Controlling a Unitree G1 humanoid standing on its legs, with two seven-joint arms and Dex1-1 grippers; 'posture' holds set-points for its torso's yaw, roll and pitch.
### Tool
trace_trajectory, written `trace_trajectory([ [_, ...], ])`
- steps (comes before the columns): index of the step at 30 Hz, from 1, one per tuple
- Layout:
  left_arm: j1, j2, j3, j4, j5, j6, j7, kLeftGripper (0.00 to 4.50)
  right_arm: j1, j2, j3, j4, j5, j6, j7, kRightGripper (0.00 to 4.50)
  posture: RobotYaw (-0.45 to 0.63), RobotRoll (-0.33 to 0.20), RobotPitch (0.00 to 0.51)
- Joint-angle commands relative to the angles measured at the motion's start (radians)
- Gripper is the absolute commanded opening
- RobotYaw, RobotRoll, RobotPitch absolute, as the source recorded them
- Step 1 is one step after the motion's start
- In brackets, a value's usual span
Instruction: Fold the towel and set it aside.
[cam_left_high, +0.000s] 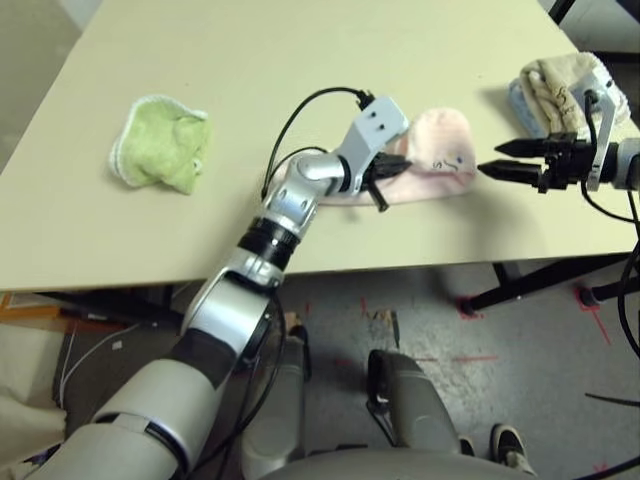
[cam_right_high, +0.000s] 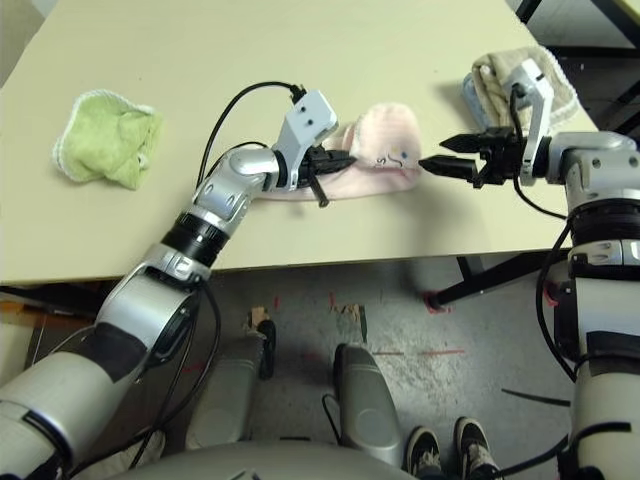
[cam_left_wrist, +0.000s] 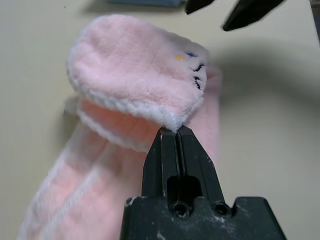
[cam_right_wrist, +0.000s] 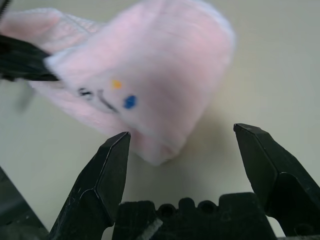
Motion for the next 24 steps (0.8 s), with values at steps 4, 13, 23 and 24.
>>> trace_trajectory([
  [4,0.076,0.041,-0.042,-0.255,-0.020,0.214,-0.024,0.02,-0.022,0.014,-0.001,0.054,-0.019,-0.040,-0.013,4.50,0.07,0.000,0.213],
  [13,0.125,0.095,-0.101,-0.270,0.040,0.301,0.043,0.02,-0.050,0.032,0.000,0.090,-0.036,-0.067,-0.018,4.50,0.07,0.000,0.207],
  [23,0.162,0.074,-0.127,-0.269,0.030,0.362,0.065,1.38,-0.053,0.033,-0.002,0.092,-0.041,-0.080,-0.023,4.50,0.07,0.000,0.201],
  [24,0.163,0.068,-0.122,-0.278,0.021,0.367,0.062,1.76,-0.053,0.033,-0.002,0.092,-0.041,-0.080,-0.024,4.50,0.07,0.000,0.201],
])
